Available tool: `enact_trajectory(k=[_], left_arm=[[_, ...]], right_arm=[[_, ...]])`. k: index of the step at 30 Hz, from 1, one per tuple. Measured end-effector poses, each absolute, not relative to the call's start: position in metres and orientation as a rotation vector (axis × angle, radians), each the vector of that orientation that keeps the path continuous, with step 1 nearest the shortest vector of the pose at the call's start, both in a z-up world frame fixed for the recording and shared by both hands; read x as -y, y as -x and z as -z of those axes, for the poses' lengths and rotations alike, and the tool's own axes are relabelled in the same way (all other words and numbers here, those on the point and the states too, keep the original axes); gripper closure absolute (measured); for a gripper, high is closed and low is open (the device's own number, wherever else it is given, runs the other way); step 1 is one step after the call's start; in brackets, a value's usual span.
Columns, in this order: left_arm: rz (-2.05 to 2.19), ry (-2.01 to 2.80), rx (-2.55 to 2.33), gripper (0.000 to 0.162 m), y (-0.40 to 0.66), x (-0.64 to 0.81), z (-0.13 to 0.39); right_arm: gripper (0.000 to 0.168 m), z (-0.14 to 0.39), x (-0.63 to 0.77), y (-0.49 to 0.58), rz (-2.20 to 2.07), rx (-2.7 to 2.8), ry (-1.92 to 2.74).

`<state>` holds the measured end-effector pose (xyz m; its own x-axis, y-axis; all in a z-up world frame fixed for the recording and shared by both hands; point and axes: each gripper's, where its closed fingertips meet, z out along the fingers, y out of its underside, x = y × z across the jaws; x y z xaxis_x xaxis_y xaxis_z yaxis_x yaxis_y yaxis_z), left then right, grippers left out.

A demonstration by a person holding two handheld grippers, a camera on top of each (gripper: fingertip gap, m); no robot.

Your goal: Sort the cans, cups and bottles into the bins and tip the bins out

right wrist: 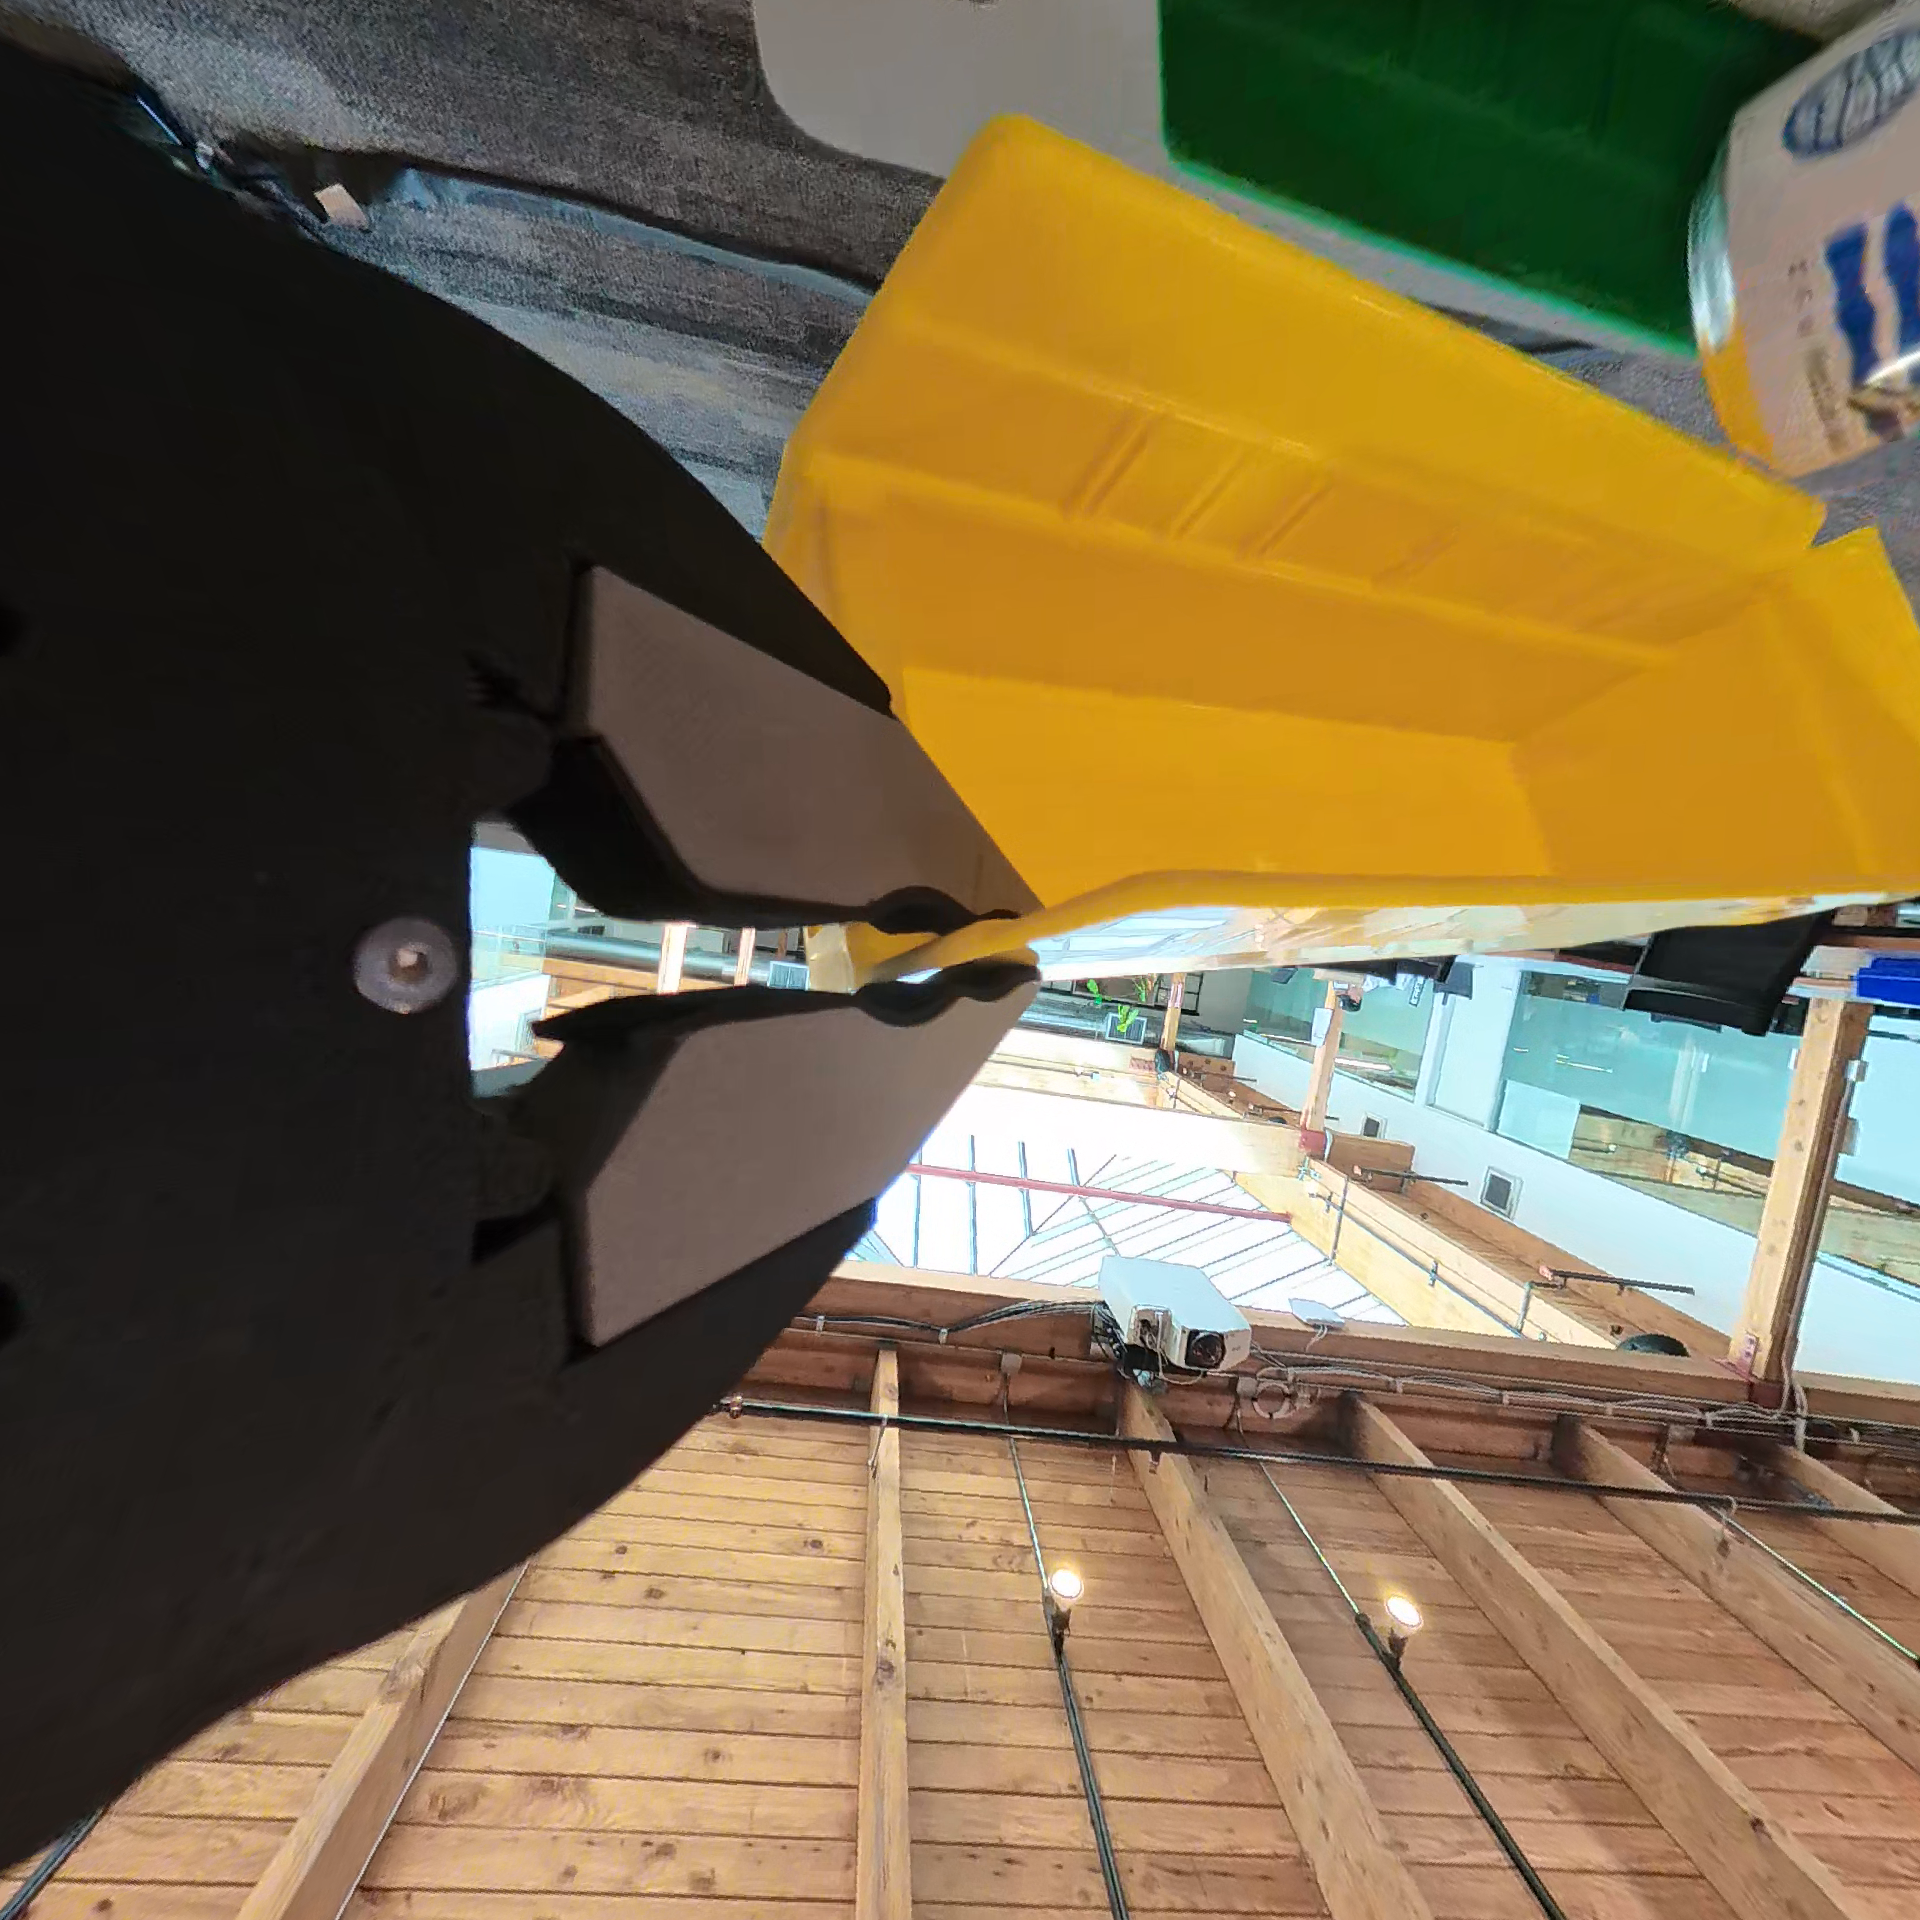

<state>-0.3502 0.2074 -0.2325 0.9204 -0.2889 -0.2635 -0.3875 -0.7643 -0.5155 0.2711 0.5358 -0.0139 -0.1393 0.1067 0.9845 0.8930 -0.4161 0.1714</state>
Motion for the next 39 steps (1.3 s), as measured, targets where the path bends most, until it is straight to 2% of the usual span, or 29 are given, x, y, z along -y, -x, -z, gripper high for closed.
enact_trajectory(k=[9, 14, 20, 25, 31, 33, 34, 35, 39], left_arm=[[-0.226, 2.499, -0.499, 0.101, 0.347, -0.209, 0.235], [-0.223, 2.491, -0.477, 0.101, 0.352, -0.207, 0.231], [-0.211, 2.474, -0.461, 0.101, 0.353, -0.207, 0.225], [-0.117, 2.457, -0.469, 0.1, 0.34, -0.21, 0.228], [-0.072, 2.427, -0.404, 0.094, 0.318, -0.236, 0.247], [-0.13, 2.403, -0.38, 0.107, 0.318, -0.246, 0.249], [-0.162, 2.4, -0.381, 0.127, 0.318, -0.249, 0.25], [-0.205, 2.383, -0.37, 0.138, 0.322, -0.254, 0.248], [-0.188, 2.356, -0.305, 0.139, 0.325, -0.285, 0.247]], right_arm=[[0.167, -0.024, -0.519, -0.3, 1.486, 0.931, 1.6], [0.167, -0.032, -0.495, -0.304, 0.863, 0.592, 1.812], [0.166, -0.02, -0.444, -0.255, 0.082, 0.403, 1.828], [0.167, 0.038, -0.388, -0.159, -0.436, 0.458, 1.801], [0.166, 0.166, -0.372, -0.049, -0.733, 0.436, 1.93], [0.166, 0.205, -0.381, -0.026, -0.682, 0.444, 2.002], [0.166, 0.221, -0.388, -0.019, -0.634, 0.444, 2.033], [0.166, 0.231, -0.395, -0.013, -0.597, 0.447, 2.048], [0.165, 0.24, -0.42, 0.011, -0.62, 0.428, 2.101]])
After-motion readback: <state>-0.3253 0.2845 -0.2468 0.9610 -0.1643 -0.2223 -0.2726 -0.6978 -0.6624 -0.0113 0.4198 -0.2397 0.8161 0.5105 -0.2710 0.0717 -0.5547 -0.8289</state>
